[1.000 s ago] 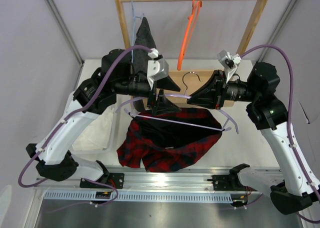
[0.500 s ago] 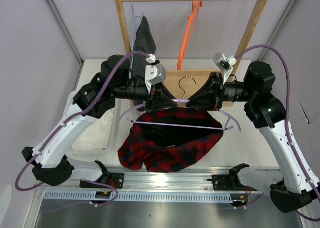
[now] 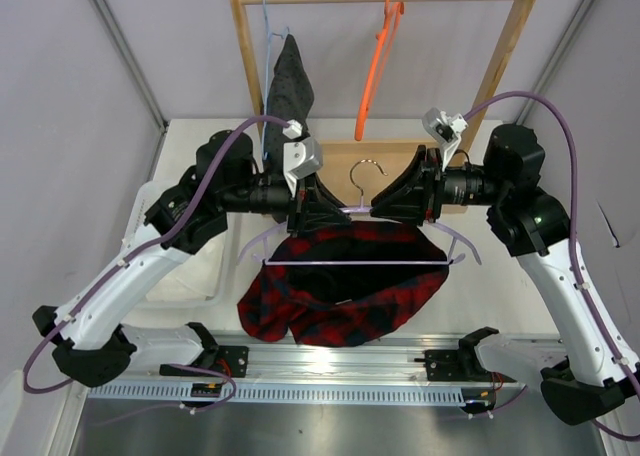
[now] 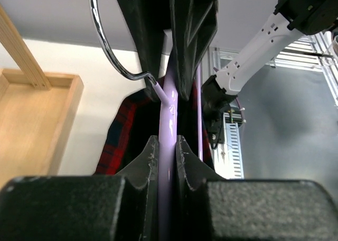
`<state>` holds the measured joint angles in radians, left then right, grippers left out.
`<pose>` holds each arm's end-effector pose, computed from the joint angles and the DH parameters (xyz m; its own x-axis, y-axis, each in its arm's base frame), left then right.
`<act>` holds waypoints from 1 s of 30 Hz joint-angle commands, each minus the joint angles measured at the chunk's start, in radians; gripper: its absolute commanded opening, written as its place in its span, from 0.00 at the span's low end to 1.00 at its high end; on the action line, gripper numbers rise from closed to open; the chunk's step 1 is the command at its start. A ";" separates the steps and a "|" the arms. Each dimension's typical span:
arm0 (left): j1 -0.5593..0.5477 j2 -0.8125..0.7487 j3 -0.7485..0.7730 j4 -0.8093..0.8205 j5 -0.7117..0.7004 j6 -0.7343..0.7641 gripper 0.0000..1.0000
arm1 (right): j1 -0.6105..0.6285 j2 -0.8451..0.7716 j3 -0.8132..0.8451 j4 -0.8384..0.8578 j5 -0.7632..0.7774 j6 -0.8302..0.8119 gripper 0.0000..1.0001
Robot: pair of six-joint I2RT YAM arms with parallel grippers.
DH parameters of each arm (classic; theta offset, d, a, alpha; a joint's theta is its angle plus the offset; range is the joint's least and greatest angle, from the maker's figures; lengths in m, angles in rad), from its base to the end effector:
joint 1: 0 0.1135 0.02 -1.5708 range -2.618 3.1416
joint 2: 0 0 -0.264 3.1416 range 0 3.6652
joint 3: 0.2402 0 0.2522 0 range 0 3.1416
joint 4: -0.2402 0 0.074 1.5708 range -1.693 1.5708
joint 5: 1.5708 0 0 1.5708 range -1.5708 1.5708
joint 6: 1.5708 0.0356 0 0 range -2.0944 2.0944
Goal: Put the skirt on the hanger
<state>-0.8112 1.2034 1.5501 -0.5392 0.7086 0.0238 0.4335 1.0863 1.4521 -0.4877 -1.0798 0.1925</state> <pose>0.1446 -0.1859 0.4802 -0.1081 0.1401 -0.9842 0.9933 0.0564 -0.1011 0.1633 0.1102 0.4797 -0.2982 -0.0386 -0.9537 -0.9530 0.0689 0.2952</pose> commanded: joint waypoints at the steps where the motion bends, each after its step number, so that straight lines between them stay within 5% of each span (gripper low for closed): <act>1: -0.005 -0.080 -0.041 0.024 -0.010 -0.090 0.00 | -0.016 -0.020 0.028 -0.004 0.168 -0.041 0.39; 6: -0.005 -0.120 -0.076 -0.001 -0.125 -0.123 0.00 | -0.022 -0.020 0.033 -0.051 0.458 -0.035 0.51; 12: -0.002 -0.146 -0.084 -0.103 -0.371 -0.133 0.00 | -0.081 -0.005 0.030 -0.075 0.670 0.030 0.53; 30: 0.041 -0.036 0.097 -0.205 -0.896 -0.246 0.00 | -0.131 -0.019 0.071 -0.088 0.741 0.071 0.54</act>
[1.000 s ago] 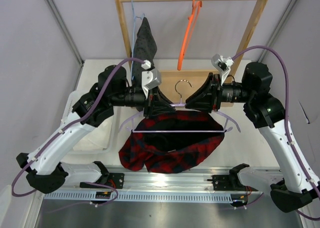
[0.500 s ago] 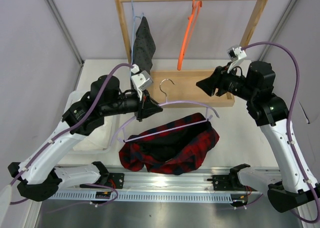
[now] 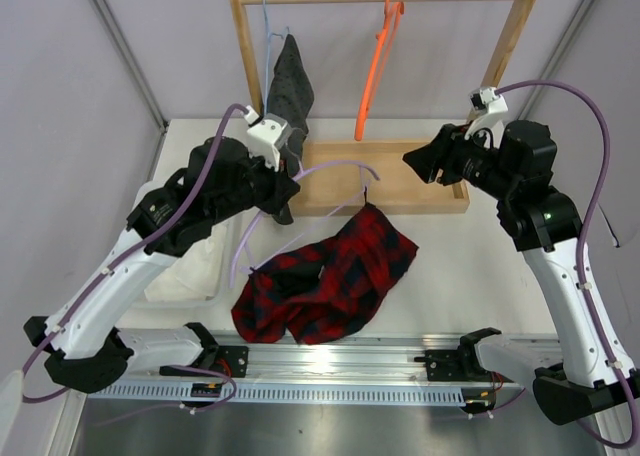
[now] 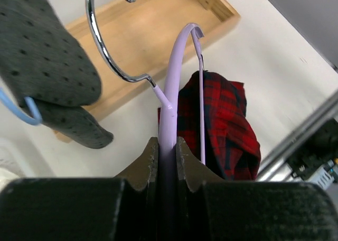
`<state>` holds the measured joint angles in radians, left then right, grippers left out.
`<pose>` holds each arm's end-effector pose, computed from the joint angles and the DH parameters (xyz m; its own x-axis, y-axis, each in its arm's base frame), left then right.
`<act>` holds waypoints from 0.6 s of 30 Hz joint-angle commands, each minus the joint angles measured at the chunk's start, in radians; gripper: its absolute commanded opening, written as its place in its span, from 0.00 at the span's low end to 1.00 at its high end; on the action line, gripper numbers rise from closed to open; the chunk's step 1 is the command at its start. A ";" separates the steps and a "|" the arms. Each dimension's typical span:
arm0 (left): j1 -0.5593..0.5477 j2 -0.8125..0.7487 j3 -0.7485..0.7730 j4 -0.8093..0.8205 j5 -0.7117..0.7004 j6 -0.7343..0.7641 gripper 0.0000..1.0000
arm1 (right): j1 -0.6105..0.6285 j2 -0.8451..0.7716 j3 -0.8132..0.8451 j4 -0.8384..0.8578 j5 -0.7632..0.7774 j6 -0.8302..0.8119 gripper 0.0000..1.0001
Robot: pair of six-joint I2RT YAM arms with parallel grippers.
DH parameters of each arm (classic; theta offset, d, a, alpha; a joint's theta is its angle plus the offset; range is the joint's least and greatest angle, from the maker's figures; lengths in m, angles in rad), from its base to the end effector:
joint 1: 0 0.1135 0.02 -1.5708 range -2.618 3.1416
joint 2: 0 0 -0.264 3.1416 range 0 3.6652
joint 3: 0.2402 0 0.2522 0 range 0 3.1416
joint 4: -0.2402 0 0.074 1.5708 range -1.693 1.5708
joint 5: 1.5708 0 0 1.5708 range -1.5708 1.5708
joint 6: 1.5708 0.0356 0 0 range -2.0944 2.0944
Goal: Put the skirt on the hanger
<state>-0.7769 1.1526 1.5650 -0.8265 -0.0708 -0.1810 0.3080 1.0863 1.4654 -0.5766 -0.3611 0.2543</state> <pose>0.1539 -0.1478 0.4638 -0.3998 0.1413 -0.9056 0.5908 0.7951 -0.1368 0.1940 0.0749 0.4725 -0.3354 0.1403 -0.9316 -0.5469 0.7761 0.3138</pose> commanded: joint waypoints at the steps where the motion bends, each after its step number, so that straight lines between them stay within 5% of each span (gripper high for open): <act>1: 0.008 0.025 0.130 0.082 -0.130 -0.043 0.00 | -0.007 -0.019 0.059 0.001 0.024 0.011 0.54; 13: 0.007 0.245 0.457 0.061 -0.290 -0.045 0.00 | 0.026 0.060 0.125 0.107 0.020 0.080 0.54; 18: 0.007 0.358 0.701 0.052 -0.365 -0.029 0.00 | 0.026 0.064 0.139 0.095 0.037 0.073 0.54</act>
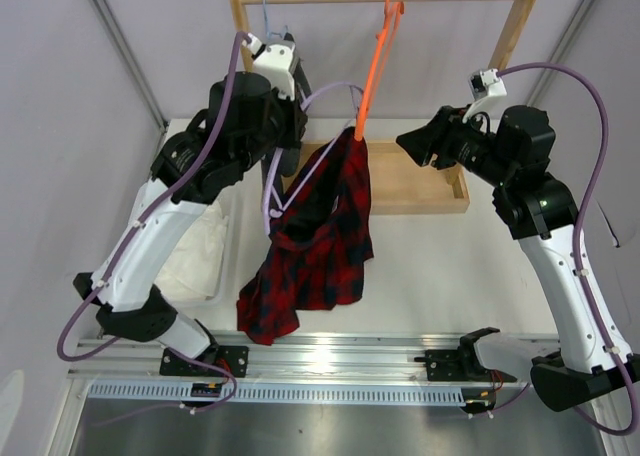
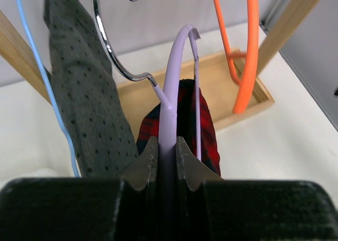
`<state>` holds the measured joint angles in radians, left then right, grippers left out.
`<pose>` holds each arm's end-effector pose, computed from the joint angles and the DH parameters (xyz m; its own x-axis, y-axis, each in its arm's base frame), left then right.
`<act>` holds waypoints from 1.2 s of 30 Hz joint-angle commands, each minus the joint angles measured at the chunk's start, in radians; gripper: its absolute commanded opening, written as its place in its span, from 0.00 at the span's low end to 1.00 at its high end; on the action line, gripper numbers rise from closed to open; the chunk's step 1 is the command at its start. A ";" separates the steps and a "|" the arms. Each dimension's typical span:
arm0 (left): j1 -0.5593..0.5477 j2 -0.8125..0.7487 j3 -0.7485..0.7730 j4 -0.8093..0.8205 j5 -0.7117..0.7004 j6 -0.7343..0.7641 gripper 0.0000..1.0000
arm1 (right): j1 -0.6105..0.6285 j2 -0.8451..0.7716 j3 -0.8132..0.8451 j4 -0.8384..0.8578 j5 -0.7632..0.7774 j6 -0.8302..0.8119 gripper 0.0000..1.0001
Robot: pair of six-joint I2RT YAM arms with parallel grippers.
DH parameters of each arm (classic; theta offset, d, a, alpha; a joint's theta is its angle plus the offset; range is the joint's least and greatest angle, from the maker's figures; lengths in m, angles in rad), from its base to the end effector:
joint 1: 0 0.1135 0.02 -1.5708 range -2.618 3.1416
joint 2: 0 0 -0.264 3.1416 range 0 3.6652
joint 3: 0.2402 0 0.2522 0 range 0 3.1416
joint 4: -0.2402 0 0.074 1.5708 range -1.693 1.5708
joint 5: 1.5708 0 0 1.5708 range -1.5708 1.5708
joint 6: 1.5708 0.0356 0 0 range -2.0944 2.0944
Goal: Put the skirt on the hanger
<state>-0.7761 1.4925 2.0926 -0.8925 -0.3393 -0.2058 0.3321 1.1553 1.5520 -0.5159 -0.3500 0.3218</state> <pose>0.2014 -0.1811 0.5335 -0.2899 0.0145 -0.9570 0.3820 0.9186 -0.1018 0.2067 0.0842 0.4922 -0.3053 0.2090 -0.9290 -0.5603 0.7494 0.3527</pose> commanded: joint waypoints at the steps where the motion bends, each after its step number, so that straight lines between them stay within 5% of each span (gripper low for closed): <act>1: 0.003 0.035 0.193 0.119 -0.110 0.006 0.00 | 0.004 -0.006 0.051 0.033 0.029 0.003 0.54; 19: 0.003 0.110 0.213 0.596 -0.225 0.292 0.00 | 0.004 -0.072 0.002 0.022 0.062 -0.007 0.55; 36: 0.172 0.210 0.205 0.730 -0.011 0.299 0.00 | 0.002 -0.098 -0.040 0.043 0.059 -0.021 0.55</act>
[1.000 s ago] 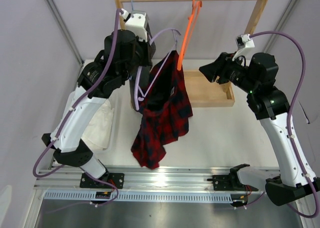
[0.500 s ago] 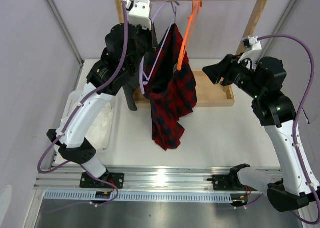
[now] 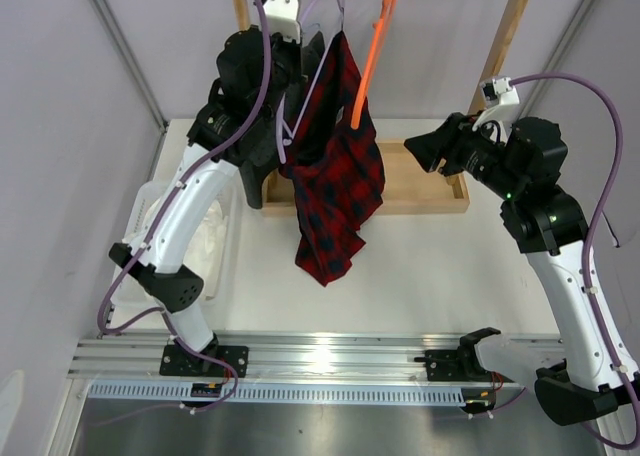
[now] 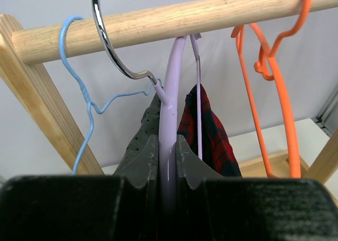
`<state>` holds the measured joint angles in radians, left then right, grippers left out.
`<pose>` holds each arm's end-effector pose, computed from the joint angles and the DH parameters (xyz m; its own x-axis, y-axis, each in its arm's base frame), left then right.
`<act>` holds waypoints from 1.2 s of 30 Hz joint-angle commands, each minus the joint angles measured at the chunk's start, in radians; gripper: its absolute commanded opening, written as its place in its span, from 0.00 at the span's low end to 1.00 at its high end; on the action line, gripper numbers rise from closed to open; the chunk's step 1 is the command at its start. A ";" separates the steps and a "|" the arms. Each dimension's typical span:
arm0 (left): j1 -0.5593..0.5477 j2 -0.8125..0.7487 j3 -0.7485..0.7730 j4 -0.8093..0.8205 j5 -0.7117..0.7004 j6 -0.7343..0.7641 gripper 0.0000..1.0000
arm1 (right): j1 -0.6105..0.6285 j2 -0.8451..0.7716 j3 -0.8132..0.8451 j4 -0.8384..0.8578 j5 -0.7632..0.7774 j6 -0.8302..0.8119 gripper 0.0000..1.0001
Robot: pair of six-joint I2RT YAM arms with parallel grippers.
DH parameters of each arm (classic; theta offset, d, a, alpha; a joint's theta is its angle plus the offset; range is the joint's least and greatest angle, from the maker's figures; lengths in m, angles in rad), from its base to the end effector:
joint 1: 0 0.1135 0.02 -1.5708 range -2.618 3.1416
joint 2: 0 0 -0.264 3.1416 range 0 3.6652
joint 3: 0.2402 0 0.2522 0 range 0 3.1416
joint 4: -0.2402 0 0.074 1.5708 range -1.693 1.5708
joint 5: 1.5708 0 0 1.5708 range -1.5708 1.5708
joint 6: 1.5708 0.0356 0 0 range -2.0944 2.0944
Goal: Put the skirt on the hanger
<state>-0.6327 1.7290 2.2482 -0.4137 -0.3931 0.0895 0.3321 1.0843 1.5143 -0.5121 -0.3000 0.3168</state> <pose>0.2910 -0.1964 0.5591 0.1060 0.0247 -0.9941 0.2305 0.9719 0.0487 0.1874 0.0758 0.4947 -0.2574 0.2260 -0.9395 -0.5364 0.7753 0.3335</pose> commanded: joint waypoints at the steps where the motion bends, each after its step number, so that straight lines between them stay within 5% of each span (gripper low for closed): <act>1: 0.031 -0.020 0.051 0.240 0.060 0.004 0.00 | 0.001 -0.027 -0.002 0.038 0.012 -0.018 0.55; 15: 0.085 0.047 0.036 0.268 0.211 -0.034 0.00 | -0.010 -0.040 -0.031 0.034 0.021 -0.044 0.55; 36: 0.093 0.144 0.088 0.378 0.148 -0.024 0.00 | -0.050 -0.014 -0.032 0.043 -0.016 -0.067 0.55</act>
<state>-0.5514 1.8771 2.2547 -0.2451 -0.2100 0.0792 0.2928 1.0687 1.4765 -0.5037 -0.3042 0.2687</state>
